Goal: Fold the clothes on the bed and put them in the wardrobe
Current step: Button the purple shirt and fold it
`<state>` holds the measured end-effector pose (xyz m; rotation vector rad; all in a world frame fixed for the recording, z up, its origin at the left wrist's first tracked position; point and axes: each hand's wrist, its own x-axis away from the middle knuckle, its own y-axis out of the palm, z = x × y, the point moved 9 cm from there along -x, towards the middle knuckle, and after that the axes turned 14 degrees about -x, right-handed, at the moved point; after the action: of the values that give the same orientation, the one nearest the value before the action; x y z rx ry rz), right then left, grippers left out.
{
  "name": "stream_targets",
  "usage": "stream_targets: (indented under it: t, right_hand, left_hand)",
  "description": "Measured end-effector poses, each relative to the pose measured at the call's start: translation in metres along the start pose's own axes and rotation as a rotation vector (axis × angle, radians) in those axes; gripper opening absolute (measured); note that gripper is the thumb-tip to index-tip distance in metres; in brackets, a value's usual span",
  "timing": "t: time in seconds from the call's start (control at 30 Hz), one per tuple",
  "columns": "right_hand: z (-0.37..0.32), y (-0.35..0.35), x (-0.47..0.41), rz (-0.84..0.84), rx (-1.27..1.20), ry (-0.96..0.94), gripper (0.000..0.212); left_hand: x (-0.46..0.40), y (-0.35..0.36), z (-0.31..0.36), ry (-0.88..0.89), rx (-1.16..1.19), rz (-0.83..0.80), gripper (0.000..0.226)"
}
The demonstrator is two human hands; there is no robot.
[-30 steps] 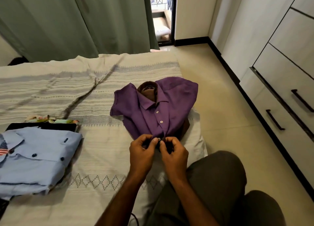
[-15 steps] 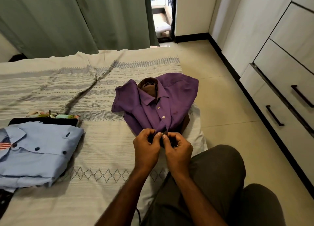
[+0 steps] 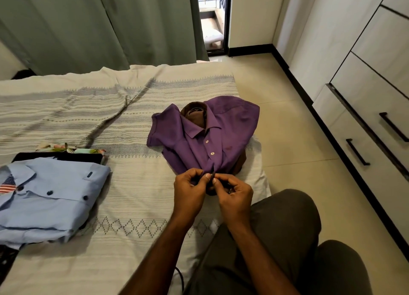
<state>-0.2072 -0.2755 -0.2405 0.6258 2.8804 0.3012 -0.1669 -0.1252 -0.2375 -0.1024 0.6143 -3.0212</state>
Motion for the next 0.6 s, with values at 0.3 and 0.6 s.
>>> stream_targets:
  t: [0.3, 0.6]
  right_hand:
    - [0.005, 0.002, -0.002, -0.028, 0.052, 0.050, 0.018]
    - [0.003, -0.001, 0.000, 0.055, 0.153, -0.027, 0.004]
  left_hand:
    - [-0.014, 0.001, 0.002, -0.106, 0.023, -0.237, 0.010]
    - [0.007, -0.017, 0.022, 0.206, -0.396, 0.157, 0.004]
